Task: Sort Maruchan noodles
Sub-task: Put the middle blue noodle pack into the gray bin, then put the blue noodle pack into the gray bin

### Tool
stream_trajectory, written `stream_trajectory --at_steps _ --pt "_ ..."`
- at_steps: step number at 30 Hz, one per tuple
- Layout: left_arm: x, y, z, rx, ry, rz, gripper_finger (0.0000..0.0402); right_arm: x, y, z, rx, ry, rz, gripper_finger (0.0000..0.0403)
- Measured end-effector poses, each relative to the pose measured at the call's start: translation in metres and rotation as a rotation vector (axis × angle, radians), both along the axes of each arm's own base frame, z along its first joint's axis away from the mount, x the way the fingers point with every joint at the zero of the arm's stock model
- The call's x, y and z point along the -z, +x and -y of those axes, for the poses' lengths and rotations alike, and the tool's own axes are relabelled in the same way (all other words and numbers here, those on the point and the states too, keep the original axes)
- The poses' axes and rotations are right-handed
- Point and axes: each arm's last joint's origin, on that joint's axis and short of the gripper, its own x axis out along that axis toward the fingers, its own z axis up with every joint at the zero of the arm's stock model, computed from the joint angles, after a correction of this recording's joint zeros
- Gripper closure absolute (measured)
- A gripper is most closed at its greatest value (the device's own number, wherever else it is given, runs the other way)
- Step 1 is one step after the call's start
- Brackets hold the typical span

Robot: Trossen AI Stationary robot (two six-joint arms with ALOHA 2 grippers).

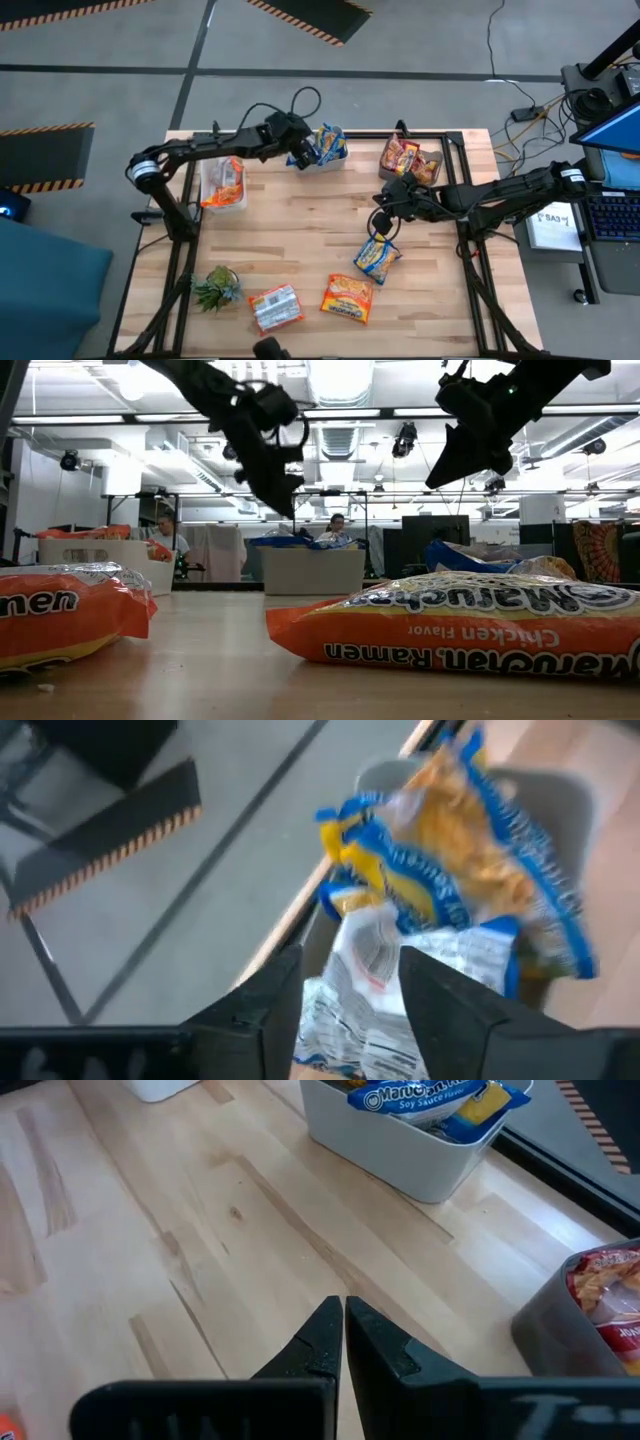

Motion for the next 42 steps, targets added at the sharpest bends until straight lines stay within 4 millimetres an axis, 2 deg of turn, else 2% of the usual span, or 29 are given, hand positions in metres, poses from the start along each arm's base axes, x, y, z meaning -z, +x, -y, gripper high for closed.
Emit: stream_trajectory --at_steps 8,10,16,19,22,26,30,37,42 --pt "0.063 0.013 -0.015 -0.043 -0.092 -0.094 0.0322 0.003 -0.001 0.0 0.001 -0.002 -0.008 0.0394" --pt "0.073 0.017 -0.016 -0.037 -0.108 -0.128 0.0333 0.003 -0.001 0.0 0.003 -0.003 -0.009 0.0394" --pt "0.065 0.023 -0.019 -0.034 -0.121 -0.157 0.0351 0.003 -0.001 0.0 0.003 -0.003 -0.009 0.0394" --pt "0.046 0.024 -0.017 -0.023 -0.098 -0.124 0.0352 0.003 -0.001 0.0 -0.003 0.024 -0.003 0.0394" --pt "0.027 0.024 -0.011 -0.007 -0.081 -0.094 0.0352 0.003 0.0 -0.003 -0.062 0.126 0.004 0.0394" --pt "0.003 0.024 0.011 0.043 -0.055 -0.045 0.0352 0.005 0.001 -0.008 -0.105 0.311 0.013 0.0392" --pt "-0.013 0.023 0.047 0.122 -0.039 0.009 0.0352 0.011 0.002 -0.014 -0.153 0.452 -0.026 0.0368" --pt "-0.018 0.01 0.121 0.304 -0.021 0.131 0.0352 0.028 -0.011 -0.017 -0.161 0.593 -0.266 0.0261" --pt "-0.014 -0.008 0.162 0.375 -0.06 0.238 0.0352 0.041 -0.019 -0.019 -0.165 0.643 -0.352 0.0177"
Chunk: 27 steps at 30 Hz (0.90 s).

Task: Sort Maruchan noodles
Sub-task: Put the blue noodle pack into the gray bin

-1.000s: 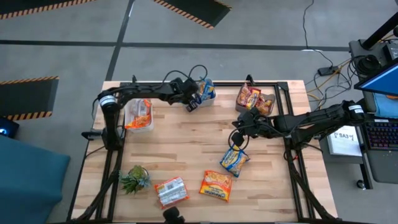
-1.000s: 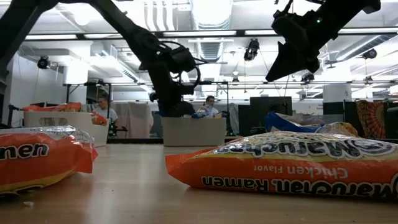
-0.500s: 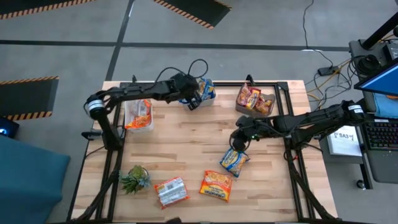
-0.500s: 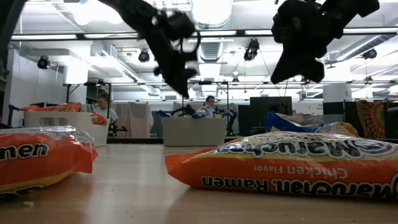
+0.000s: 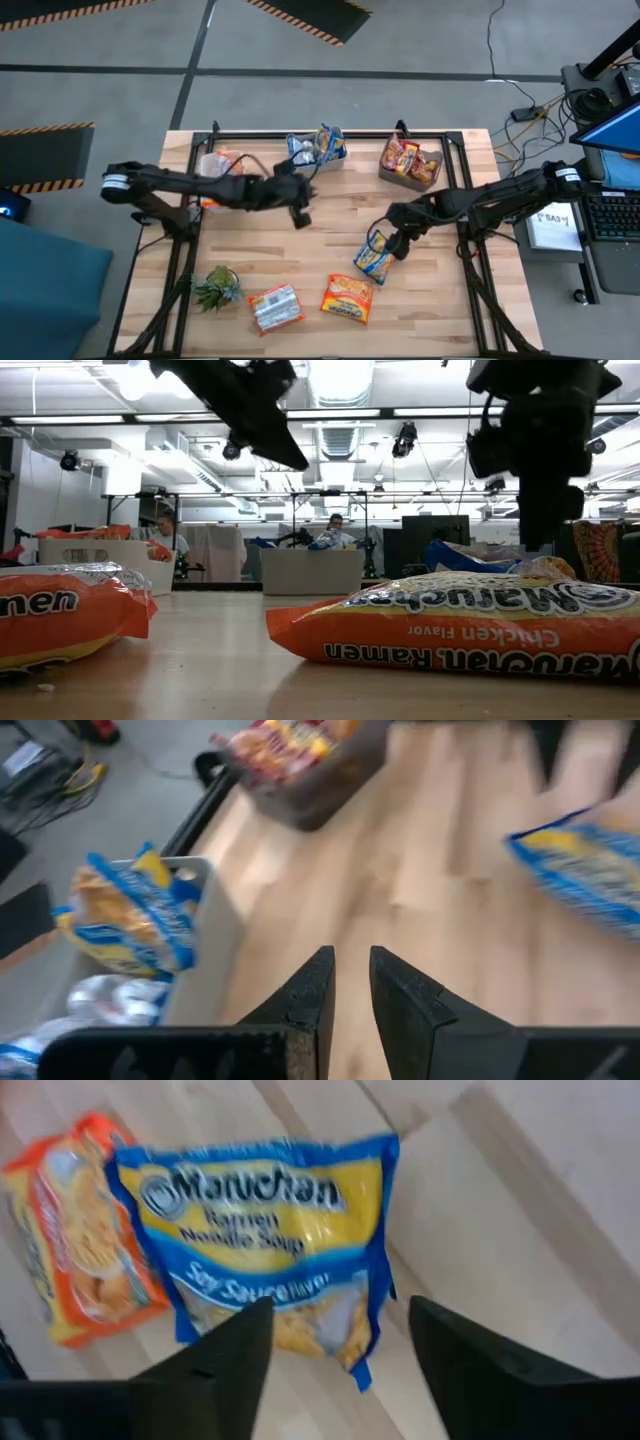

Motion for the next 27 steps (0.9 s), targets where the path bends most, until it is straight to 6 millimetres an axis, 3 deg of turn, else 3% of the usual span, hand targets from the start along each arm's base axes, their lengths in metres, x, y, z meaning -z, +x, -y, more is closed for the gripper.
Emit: stream_trajectory --at_steps 8,14,20,27 --pt "0.009 -0.019 0.03 0.062 -0.052 0.154 0.0352 0.038 -0.002 -0.005 -0.067 -0.001 0.167 0.0085" --pt "0.011 -0.019 0.031 0.061 -0.064 0.193 0.0352 0.071 0.0 -0.005 -0.061 0.006 0.273 0.0081" --pt "0.009 -0.018 0.031 0.061 -0.066 0.217 0.0352 0.091 0.011 -0.006 -0.062 -0.024 0.298 0.0151" --pt "0.006 -0.019 0.031 0.065 -0.06 0.233 0.0352 0.089 0.02 -0.006 -0.06 -0.037 0.338 0.0312"
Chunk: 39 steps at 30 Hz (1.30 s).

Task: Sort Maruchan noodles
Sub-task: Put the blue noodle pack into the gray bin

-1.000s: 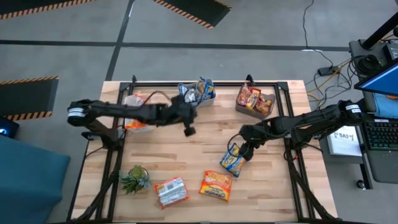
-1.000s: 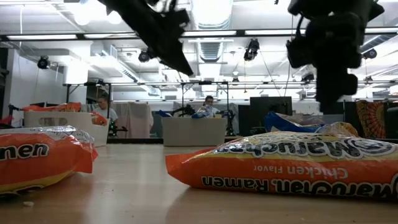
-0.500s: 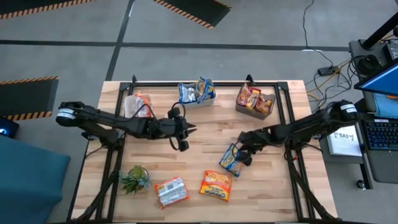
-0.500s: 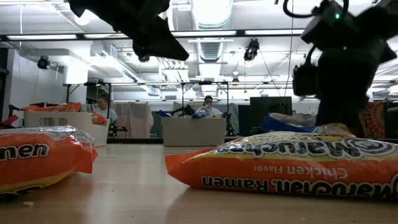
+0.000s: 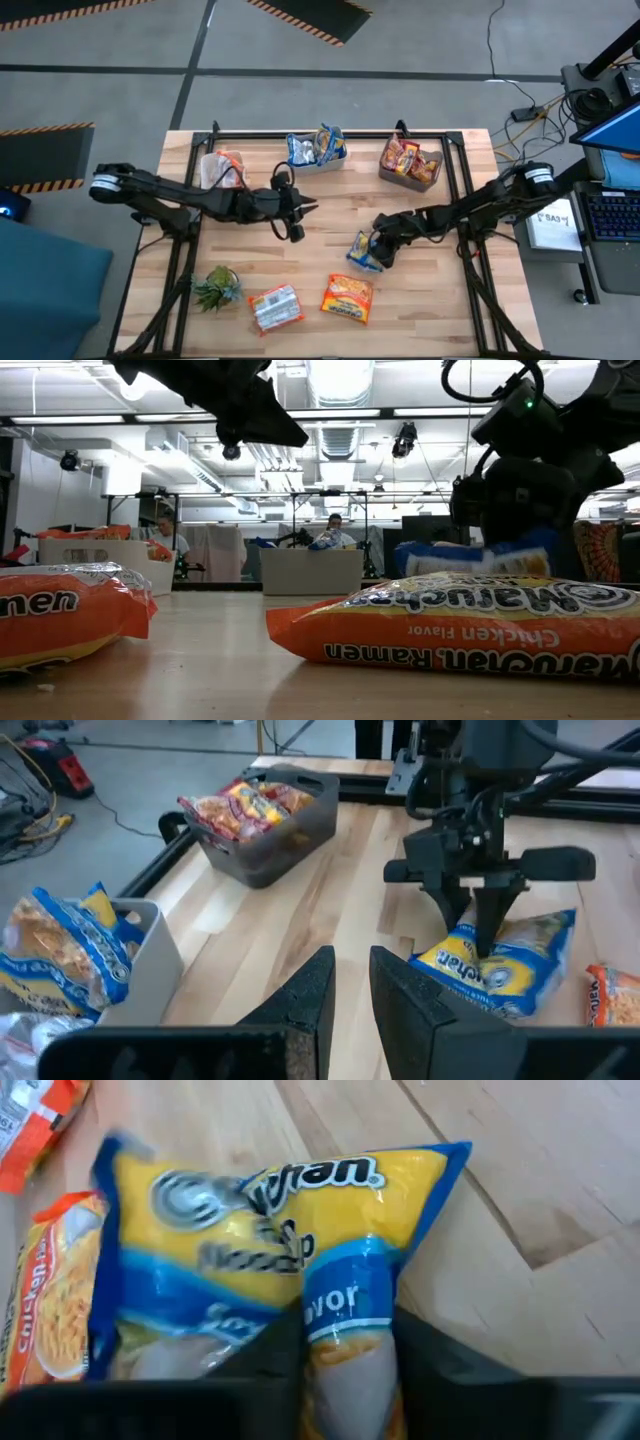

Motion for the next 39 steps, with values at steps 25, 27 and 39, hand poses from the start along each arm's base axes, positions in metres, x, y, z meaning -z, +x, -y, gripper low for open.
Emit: stream_trajectory --at_steps 25,27,39 --pt "-0.069 -0.054 -0.008 -0.08 0.168 0.234 0.0352 -0.164 0.06 0.071 0.269 -0.431 0.563 0.0385" --pt "-0.071 -0.055 -0.008 -0.081 0.167 0.245 0.0352 -0.169 0.072 0.088 0.31 -0.501 0.549 0.0385" --pt "-0.08 -0.067 -0.008 -0.08 0.161 0.283 0.0352 -0.137 0.158 0.188 0.437 -0.611 0.401 0.0385"
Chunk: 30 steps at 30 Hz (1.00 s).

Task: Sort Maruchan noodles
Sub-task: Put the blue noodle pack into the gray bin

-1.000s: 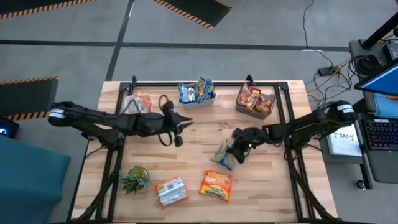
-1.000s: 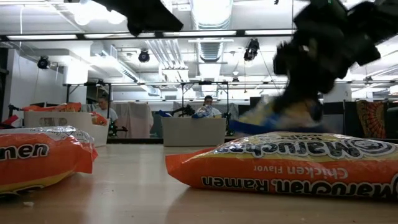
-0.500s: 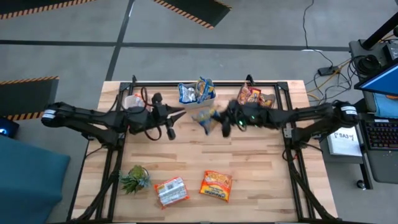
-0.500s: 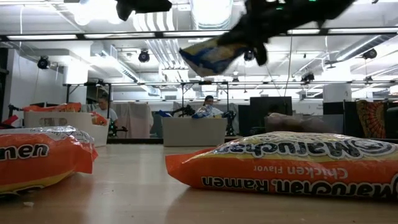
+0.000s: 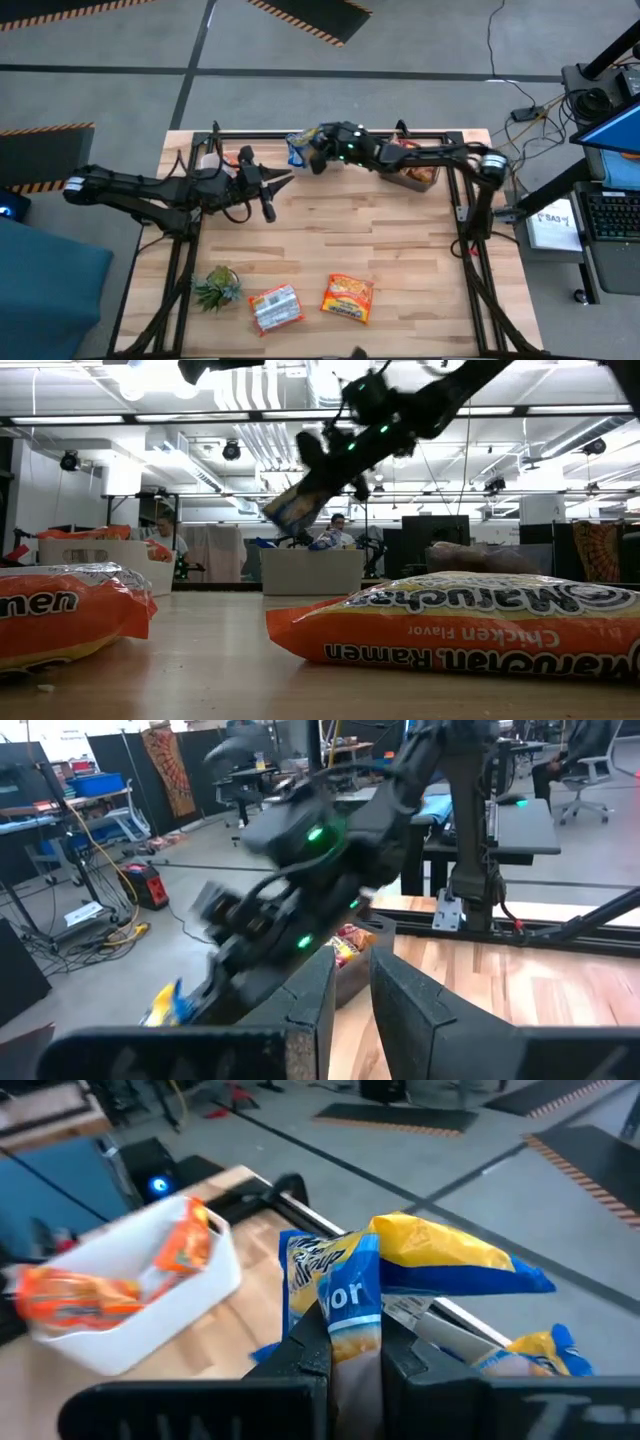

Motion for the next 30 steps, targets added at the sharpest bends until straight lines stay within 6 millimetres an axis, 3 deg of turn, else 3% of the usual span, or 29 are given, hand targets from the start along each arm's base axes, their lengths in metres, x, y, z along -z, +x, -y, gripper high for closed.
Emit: stream_trajectory --at_steps 7,14,18,23,27,30 --pt "0.002 -0.002 0.0 -0.002 -0.019 -0.02 0.0352 0.028 0.029 0.03 0.044 0.049 -0.101 0.0371" --pt "0.004 -0.002 0.0 -0.004 -0.036 -0.031 0.0352 0.033 0.036 0.044 0.097 0.077 -0.24 0.0301" --pt "0.005 -0.002 0.0 -0.004 -0.035 -0.039 0.0352 0.024 0.027 0.048 0.145 0.073 -0.327 0.0258" --pt "0.007 -0.002 0.0 -0.004 -0.037 -0.045 0.0352 -0.01 0.012 0.043 0.175 0.036 -0.331 0.0226" --pt "0.014 0.0 0.0 -0.007 -0.049 -0.061 0.0352 -0.027 0.009 0.041 0.162 0.005 -0.283 0.0229" --pt "0.016 0.001 0.0 -0.006 -0.051 -0.049 0.0352 -0.029 0.014 0.044 0.156 -0.039 -0.217 0.0256"
